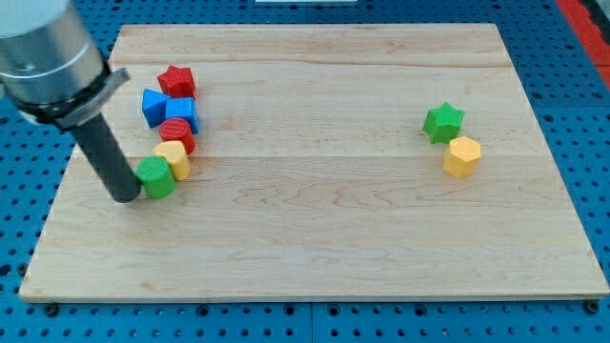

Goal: Separate the yellow heart from the green circle

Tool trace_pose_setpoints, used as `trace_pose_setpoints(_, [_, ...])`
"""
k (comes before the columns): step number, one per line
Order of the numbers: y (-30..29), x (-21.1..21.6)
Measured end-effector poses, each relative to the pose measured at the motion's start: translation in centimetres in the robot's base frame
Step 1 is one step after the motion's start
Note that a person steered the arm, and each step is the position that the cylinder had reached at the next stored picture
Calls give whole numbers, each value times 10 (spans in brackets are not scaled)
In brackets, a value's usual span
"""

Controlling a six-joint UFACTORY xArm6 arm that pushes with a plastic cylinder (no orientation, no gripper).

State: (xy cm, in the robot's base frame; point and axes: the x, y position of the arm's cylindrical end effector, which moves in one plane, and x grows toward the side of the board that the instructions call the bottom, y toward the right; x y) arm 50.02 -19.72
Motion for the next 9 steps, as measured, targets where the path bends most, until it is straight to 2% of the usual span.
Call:
trace_pose_setpoints(1, [0, 3])
trace_pose_setpoints(2, [-44, 28])
trace_pose_setpoints(3, [-53, 49])
trace_pose_setpoints(4, [-9, 44])
trace_pose_setpoints(5, [2, 41])
trace_pose_setpoints(6, [2, 12])
trace_pose_setpoints(8, [2, -84])
trace_pose_setpoints(9, [2, -92])
